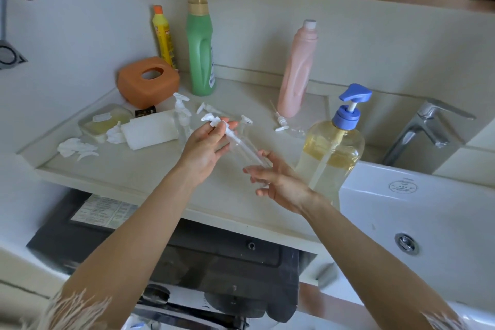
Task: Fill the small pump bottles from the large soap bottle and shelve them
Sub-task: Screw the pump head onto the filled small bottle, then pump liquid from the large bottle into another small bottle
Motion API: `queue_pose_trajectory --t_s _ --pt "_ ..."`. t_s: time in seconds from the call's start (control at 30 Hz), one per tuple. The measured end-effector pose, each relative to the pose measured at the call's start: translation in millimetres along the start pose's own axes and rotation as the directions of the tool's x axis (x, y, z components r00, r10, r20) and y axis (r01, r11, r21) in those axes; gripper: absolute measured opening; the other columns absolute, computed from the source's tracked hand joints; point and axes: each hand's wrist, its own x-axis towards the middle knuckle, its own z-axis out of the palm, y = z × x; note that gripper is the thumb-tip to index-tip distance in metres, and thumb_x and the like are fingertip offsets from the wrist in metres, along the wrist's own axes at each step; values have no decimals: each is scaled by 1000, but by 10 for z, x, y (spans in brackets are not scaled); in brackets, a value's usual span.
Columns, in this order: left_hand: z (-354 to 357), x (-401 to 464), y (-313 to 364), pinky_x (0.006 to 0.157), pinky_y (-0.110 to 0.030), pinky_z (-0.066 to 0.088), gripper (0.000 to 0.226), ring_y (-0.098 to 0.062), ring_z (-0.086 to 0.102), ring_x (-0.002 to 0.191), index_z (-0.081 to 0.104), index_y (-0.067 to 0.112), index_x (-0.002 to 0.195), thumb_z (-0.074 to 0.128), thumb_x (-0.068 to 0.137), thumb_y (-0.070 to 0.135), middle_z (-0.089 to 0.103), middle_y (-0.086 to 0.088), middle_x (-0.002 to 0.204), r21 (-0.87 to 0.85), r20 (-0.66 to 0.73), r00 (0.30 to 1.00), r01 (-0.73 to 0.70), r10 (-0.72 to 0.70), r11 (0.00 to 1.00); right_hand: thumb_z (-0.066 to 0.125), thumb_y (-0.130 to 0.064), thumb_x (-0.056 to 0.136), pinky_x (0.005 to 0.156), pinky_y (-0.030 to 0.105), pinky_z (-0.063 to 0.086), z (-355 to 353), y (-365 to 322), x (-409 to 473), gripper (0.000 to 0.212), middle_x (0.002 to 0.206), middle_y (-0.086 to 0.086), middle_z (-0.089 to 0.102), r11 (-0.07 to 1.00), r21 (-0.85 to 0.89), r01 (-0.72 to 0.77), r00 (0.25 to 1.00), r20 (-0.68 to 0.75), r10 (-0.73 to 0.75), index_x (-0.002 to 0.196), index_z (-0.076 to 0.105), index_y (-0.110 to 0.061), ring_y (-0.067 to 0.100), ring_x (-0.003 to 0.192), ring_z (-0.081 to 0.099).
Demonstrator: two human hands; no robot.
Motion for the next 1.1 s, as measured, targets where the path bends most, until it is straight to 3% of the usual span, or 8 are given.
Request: queue_pose_trajectory --t_s 0.13,0.27,0.37,0.47,0.6,0.73,0.9,1.1 --pt "-53 -3 34 81 -27 53 15 -10 71 94 60 18 102 47 101 24 73 7 100 -62 -51 999 -7 3 998 70 -23 87 68 18 46 17 63 -7 21 92 -1 65 916 -401 -17 1000 -12 13 104 62 -13 10 80 58" --pt "-166 100 245 71 -25 56 17 -9 69 75 61 22 100 46 101 31 69 7 85 -212 -227 973 -98 49 972 76 -32 80 67 2 35 -75 139 -54 41 105 -12 58 530 -846 -63 970 -176 -165 115 59 -22 4 94 54" --pt "-217 185 257 57 -22 50 14 -4 51 52 62 25 99 48 101 26 57 -1 76 118 -199 957 -189 210 975 74 -33 82 80 11 37 -151 206 -102 48 115 -7 64 477 -874 -92 935 -240 -260 124 56 -19 10 107 59" --pt "-245 284 -24 64 -14 43 23 -10 57 66 65 15 118 55 97 15 65 -18 94 809 186 965 -258 187 528 73 -35 82 76 19 38 -150 216 -136 50 110 -4 65 553 -829 -87 896 -308 -319 122 51 -17 14 99 59" --pt "-303 282 -454 89 -23 42 49 -27 62 110 53 14 137 66 90 14 65 -13 121 957 199 975 -172 -98 234 75 -35 79 60 17 43 -113 218 -244 37 84 -7 63 611 -790 -56 873 -335 -353 105 52 -21 14 76 59" --pt "-224 222 -555 94 -30 44 36 -28 63 111 63 6 125 66 91 17 67 -13 118 954 162 984 -176 75 243 78 -35 77 65 5 44 -143 178 -341 36 92 -4 67 636 -772 -6 883 -303 -360 104 57 -26 16 87 64" --pt "201 -121 -143 97 -23 46 44 -2 61 111 66 28 116 48 89 58 68 13 114 665 279 951 -292 134 687 78 -34 76 67 7 48 -65 -52 -423 35 88 -10 66 651 -757 60 873 -276 -402 105 62 -22 10 80 65" --pt "646 -400 -24 98 -13 37 37 3 55 117 59 51 106 67 70 57 65 22 117 643 357 917 -378 176 665 75 -22 81 80 30 55 10 -448 -701 27 90 3 71 547 -804 233 842 -114 -527 104 67 -11 14 85 67"
